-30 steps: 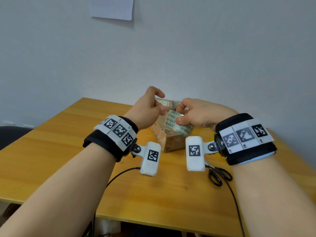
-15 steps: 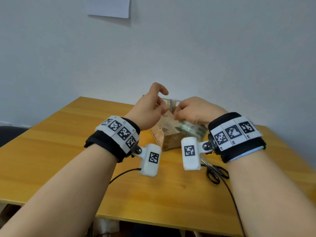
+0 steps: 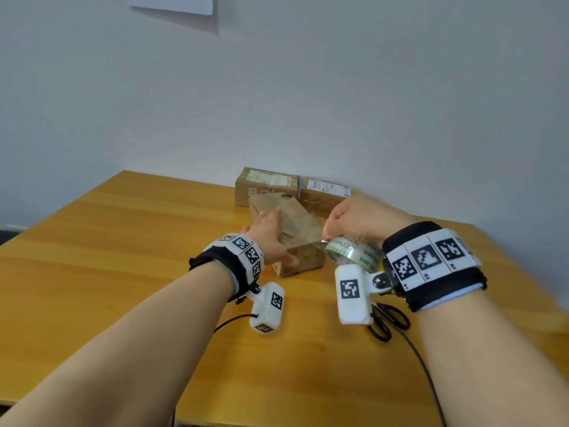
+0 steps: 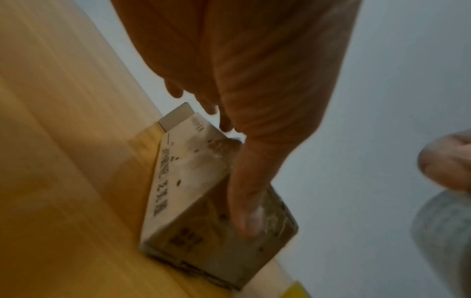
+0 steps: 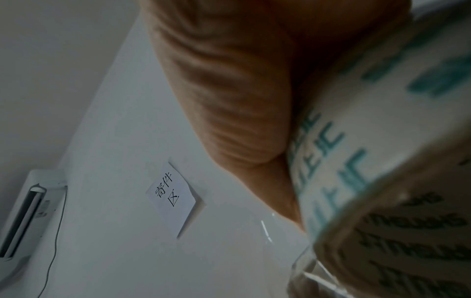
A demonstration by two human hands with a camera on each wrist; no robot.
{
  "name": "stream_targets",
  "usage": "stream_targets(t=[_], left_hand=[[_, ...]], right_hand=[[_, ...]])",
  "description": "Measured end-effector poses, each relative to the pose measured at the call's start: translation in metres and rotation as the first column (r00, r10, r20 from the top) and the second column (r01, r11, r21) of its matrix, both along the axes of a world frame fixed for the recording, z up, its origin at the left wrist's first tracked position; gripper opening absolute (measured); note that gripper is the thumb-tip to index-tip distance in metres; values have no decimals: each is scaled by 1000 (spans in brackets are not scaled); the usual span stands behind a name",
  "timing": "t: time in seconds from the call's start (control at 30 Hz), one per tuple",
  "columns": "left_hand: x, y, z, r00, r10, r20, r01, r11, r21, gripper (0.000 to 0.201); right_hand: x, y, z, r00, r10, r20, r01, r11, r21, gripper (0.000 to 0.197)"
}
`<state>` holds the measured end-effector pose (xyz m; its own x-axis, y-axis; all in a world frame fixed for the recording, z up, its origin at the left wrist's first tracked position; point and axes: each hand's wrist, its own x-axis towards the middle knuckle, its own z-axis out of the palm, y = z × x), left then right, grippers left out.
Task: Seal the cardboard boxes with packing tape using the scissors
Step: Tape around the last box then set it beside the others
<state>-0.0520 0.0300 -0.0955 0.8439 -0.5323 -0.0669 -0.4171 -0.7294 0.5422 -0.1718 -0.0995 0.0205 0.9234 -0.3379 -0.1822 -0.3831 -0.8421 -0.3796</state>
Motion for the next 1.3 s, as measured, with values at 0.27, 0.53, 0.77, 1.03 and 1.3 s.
stream_targets(t=[0.27,0.53,0.77,1.03,1.3], left_hand=[[2,33,1,933,-297,-204,232,929,-289,133],[-4,59,36,913,-285,-291,25,753,-658,25],[7,67,37,911,-95,-400,-228,694,-683,22],[4,80,26,814,-134,-565,-416,545,-728,18],[-12,82,14,705,-89,-703,-581,495,-646,15]], right_hand=[[16,5,11,998,61,-26,-63,996,-59,10],[43,44,15,975,215,-46,-220,958,-185,12],[43,47,10,926,328,-188,-352,929,-113,91],[46,42,7,949,287,131,-222,902,-371,54],[50,38,-27,872,221,437,-148,969,-196,40]])
